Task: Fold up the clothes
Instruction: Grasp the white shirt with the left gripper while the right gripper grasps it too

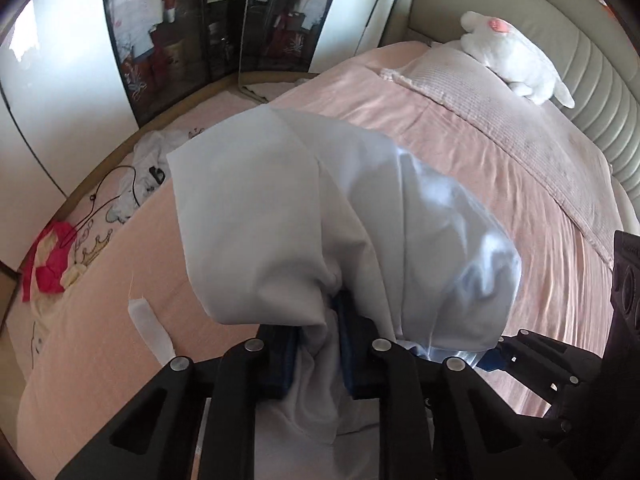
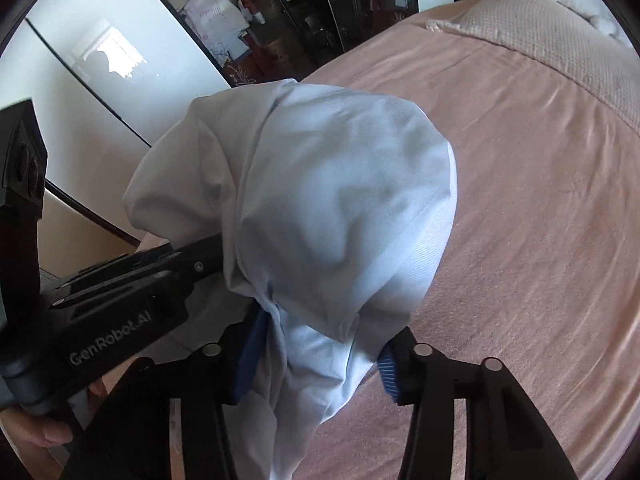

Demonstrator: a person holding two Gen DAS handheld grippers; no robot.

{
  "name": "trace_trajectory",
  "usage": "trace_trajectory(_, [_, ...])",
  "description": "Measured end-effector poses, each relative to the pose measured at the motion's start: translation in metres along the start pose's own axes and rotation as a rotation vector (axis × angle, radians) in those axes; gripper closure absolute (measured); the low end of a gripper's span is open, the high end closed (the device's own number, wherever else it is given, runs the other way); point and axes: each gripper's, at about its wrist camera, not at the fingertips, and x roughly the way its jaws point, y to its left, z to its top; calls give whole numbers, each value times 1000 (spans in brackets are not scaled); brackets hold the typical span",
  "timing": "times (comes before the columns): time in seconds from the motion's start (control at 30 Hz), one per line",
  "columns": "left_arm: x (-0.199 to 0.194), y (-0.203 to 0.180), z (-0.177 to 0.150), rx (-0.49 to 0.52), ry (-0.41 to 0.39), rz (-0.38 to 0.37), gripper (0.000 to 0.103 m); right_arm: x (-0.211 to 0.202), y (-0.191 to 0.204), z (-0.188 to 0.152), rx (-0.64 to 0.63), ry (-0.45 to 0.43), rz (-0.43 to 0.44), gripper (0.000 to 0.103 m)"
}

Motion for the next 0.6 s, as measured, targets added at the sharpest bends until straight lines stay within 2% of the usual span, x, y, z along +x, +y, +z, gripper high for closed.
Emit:
trace_trajectory(0.1, [-29,-13,4,-5,-24,-82,89,-32,2,-4,-18,-50,-15,76])
trace_trajectory(0.2, [-64,-40,6,33,-49,-170,89,-78,-4,-11,1,-109,-16,77])
trace_trajectory(0.27, [-87,-69,4,87,-65,-234,90,-119,-12,-23,4,-148,-46,77])
trace_trajectory(0.4, [-127,-146,-16,233,-87,-356,90,-200,-40,-56,32,-190,-138,77])
trace_trajectory(0.6, [-146,-250,-69,375,-3,-509,90,-297,-93,-141,130,-192,-321,77])
